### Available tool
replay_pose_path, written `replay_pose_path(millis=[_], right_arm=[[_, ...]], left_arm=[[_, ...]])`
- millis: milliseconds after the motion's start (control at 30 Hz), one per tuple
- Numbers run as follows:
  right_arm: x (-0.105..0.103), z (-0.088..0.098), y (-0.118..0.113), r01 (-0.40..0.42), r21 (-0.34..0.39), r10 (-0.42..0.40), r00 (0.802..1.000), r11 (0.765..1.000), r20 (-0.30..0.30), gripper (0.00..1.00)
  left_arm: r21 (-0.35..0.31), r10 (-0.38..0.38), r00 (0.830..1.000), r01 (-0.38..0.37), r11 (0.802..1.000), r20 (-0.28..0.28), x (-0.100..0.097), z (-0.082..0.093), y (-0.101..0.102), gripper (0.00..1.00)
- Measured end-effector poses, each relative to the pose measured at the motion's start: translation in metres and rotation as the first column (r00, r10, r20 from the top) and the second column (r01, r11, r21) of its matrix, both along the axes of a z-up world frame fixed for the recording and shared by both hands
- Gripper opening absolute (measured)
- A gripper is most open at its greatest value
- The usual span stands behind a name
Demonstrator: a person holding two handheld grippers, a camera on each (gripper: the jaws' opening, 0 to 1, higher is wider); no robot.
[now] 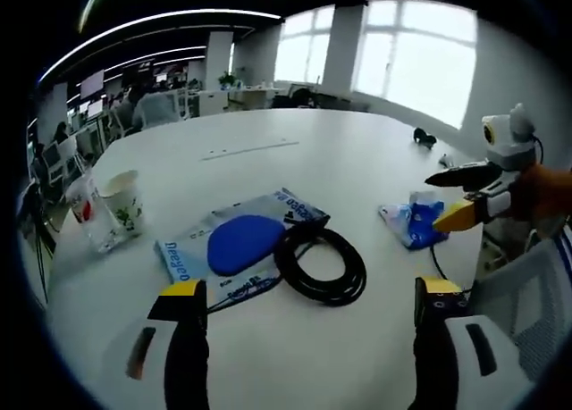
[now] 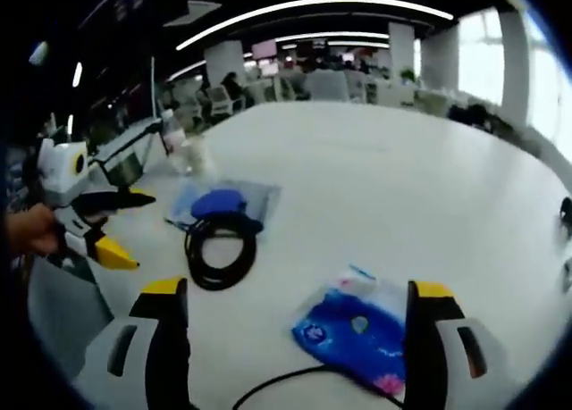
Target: Arrange the tabletop items into an orderly group along one side of the table until the central work area is clear of visible clutter.
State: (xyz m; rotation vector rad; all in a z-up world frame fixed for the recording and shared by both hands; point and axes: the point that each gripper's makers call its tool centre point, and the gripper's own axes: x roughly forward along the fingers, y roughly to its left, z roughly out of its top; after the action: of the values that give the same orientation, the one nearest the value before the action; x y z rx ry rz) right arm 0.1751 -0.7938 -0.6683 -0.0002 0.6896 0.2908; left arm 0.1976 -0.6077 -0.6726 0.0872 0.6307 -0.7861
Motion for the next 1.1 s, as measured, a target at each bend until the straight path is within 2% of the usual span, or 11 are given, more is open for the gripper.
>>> replay_pose_path(millis=[100, 300, 433, 533, 633, 800, 1100], right_arm=[[0.009, -0.003, 0.007, -0.015, 0.001, 0.015, 1.0, 1.0, -0.007, 1.0], [0.022, -0.012, 0.017, -0.045, -0.009, 0.044, 0.999, 0.999, -0.029, 1.0], [0.026, -0.018, 0.02, -0.036, 0.006, 0.036, 0.998, 0.999, -0.049, 1.0], [0.028, -0.023, 0.022, -0.042, 0.0, 0.042, 0.997, 0.999, -0.063, 1.0], [0.032, -0.027, 0.022, -0.04, -0.009, 0.039, 0.997, 0.999, -0.065, 1.0], [0.037, -0.035, 0.022, -0.005, 0.002, 0.005, 0.997, 1.0, -0.081, 1.0], [0.048, -0.045, 0.031, 0.019, 0.02, -0.017, 0.995, 1.0, -0.099, 0.96]], left_arm=[[-0.016, 0.019, 1.0, -0.019, 1.0, -0.019, 0.002, -0.001, 0.003, 1.0], [-0.005, 0.058, 0.998, -0.059, 0.998, -0.025, 0.013, -0.006, 0.011, 1.0], [-0.006, 0.121, 0.992, -0.122, 0.993, -0.023, 0.026, -0.006, 0.014, 1.0], [-0.002, 0.139, 0.99, -0.139, 0.99, -0.018, 0.032, -0.007, 0.013, 1.0], [0.046, 0.127, 0.992, -0.126, 0.991, -0.02, 0.035, -0.015, 0.012, 1.0], [0.045, 0.154, 0.988, -0.153, 0.987, -0.026, 0.042, -0.019, 0.012, 1.0], [0.11, 0.174, 0.985, -0.171, 0.979, -0.018, 0.051, -0.031, 0.01, 1.0]])
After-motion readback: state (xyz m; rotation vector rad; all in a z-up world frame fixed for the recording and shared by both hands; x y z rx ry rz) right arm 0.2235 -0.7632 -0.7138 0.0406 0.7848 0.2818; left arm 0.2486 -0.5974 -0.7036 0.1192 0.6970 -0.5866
